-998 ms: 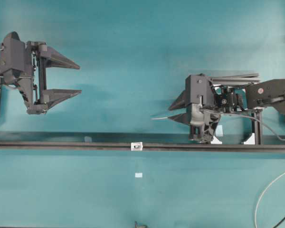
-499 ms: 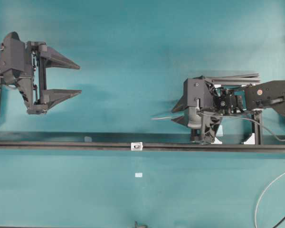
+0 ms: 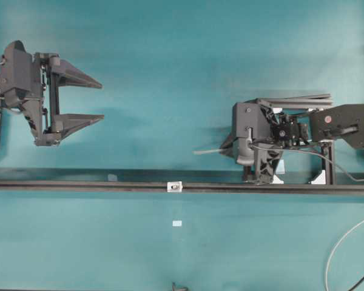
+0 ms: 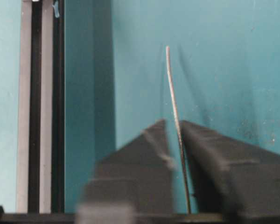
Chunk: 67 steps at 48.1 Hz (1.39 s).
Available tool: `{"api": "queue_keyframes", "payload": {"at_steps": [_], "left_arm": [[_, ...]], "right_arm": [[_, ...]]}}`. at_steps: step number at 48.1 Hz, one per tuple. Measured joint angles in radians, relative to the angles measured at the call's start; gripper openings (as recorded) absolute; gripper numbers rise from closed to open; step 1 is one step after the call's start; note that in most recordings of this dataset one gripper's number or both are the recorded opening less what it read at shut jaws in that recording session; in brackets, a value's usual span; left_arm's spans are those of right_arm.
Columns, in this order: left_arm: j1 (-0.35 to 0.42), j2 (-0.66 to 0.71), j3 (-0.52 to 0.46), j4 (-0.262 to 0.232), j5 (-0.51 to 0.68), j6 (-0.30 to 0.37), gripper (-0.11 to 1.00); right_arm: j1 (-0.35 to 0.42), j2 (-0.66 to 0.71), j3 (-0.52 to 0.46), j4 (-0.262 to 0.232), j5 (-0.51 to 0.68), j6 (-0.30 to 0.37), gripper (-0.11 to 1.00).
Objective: Insert the wire through the hole in the metal fitting marked with a red label.
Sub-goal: 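Close the right gripper on the white wire near its free end, then pull the wire out of the clamp and lower it toward the rail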
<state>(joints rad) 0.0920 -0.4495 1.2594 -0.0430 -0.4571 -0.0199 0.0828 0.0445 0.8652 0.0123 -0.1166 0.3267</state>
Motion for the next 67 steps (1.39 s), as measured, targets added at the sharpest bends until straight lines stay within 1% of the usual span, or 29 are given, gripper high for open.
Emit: {"api": "queue_keyframes", "payload": {"at_steps": [2, 4, 15, 22, 40, 45, 51, 57, 67], "left_arm": [[0.000, 0.002, 0.000, 0.000, 0.000, 0.000, 0.65], [0.000, 0.000, 0.002, 0.000, 0.000, 0.000, 0.65], [0.000, 0.002, 0.000, 0.000, 0.000, 0.000, 0.65], [0.000, 0.000, 0.000, 0.000, 0.000, 0.000, 0.65], [0.000, 0.000, -0.003, 0.002, 0.000, -0.002, 0.65], [0.000, 0.000, -0.006, 0.000, 0.000, -0.015, 0.65], [0.000, -0.005, -0.015, 0.000, 0.002, -0.038, 0.65], [-0.002, -0.005, -0.023, 0.000, 0.002, -0.057, 0.65], [0.000, -0.006, -0.051, 0.000, 0.012, -0.055, 0.65]], "right_arm": [[0.000, -0.002, -0.002, -0.005, 0.000, 0.000, 0.01], [0.002, -0.002, -0.003, -0.011, -0.002, 0.000, -0.01], [0.000, 0.000, -0.006, -0.052, -0.034, 0.000, -0.01], [0.000, 0.000, -0.006, -0.057, -0.054, -0.002, -0.01], [0.000, -0.006, -0.008, -0.057, -0.051, -0.002, -0.01], [0.000, -0.037, -0.006, -0.057, -0.026, -0.006, -0.01], [0.000, -0.083, -0.008, -0.060, 0.035, -0.006, -0.01], [-0.005, -0.124, -0.006, -0.075, 0.081, -0.006, -0.01], [-0.025, -0.181, -0.006, -0.110, 0.124, -0.006, -0.01]]}}
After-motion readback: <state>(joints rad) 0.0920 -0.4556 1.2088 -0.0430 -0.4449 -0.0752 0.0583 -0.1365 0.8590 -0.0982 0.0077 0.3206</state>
